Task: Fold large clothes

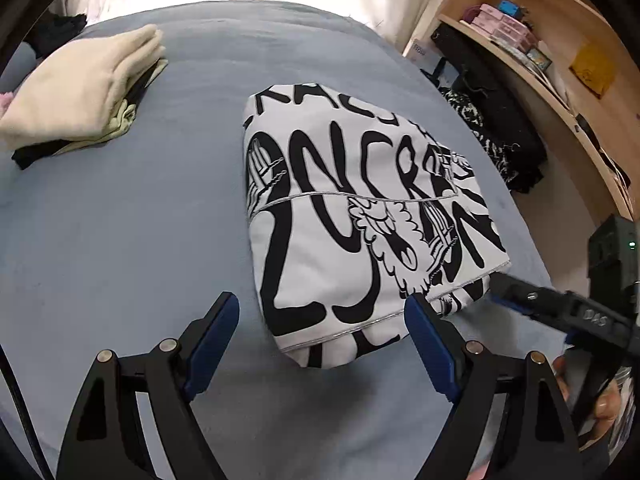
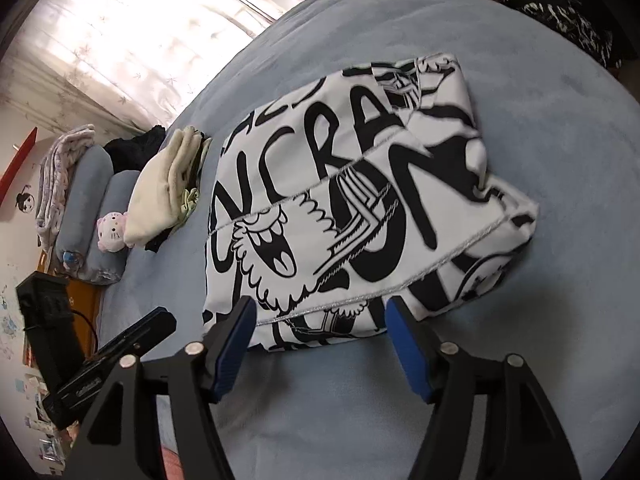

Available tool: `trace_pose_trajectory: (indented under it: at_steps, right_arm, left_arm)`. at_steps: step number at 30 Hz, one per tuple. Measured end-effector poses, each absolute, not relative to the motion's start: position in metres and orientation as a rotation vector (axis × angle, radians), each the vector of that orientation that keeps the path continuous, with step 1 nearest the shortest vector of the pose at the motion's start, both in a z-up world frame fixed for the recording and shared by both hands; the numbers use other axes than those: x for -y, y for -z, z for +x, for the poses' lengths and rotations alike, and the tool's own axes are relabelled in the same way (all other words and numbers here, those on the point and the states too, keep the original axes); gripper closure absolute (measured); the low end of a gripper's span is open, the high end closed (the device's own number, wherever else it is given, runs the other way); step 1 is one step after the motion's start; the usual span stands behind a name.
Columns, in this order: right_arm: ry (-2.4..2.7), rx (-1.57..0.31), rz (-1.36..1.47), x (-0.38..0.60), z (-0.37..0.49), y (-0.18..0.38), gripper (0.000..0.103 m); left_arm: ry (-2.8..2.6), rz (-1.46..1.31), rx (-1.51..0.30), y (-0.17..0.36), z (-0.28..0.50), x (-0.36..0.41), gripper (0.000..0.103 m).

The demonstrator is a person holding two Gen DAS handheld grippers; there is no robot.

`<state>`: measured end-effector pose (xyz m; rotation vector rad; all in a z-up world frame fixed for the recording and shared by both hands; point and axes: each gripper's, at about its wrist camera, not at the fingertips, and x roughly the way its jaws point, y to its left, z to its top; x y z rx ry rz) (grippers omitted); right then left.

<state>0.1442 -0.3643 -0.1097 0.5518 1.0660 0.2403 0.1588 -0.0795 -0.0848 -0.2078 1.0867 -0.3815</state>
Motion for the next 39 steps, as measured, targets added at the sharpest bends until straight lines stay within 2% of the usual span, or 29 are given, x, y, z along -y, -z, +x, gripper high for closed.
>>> trace_pose_trajectory:
  at_steps: [2, 9, 13, 26, 29, 33, 35, 39]
  right_arm:
    - [-0.238, -1.058, 0.521, 0.369, 0.147, 0.100, 0.029]
    - [-0.197, -1.013, 0.439, 0.398, 0.171, 0.068, 0.029]
    - [-0.188, -1.028, 0.427, 0.420, 0.196, 0.070, 0.029]
    - [-0.358, -1.243, 0.473, 0.461, 0.271, 0.167, 0.029]
    - [-0.459, -1.283, 0.518, 0.461, 0.282, 0.188, 0.028]
    - [-0.614, -1.270, 0.534, 0.446, 0.301, 0.205, 0.013]
    - [-0.676, -1.264, 0.494, 0.435, 0.309, 0.206, 0.001]
    - [-0.710, -1.282, 0.463, 0.429, 0.311, 0.208, 0.000]
  left_arm:
    - [0.390, -0.236, -1.101, 0.085, 0.163, 0.076, 0.020]
    - [0.388, -0.283, -1.087, 0.078, 0.185, 0.070, 0.020]
    - [0.384, -0.348, -1.109, 0.088, 0.209, 0.070, 0.020]
    - [0.392, -0.432, -1.237, 0.158, 0.271, 0.090, 0.018]
    - [0.431, -0.462, -1.261, 0.172, 0.280, 0.092, 0.013]
    - [0.498, -0.473, -1.276, 0.188, 0.290, 0.100, 0.006]
    - [0.527, -0.448, -1.271, 0.192, 0.292, 0.107, 0.004]
    - [0.556, -0.366, -1.272, 0.194, 0.295, 0.118, 0.000]
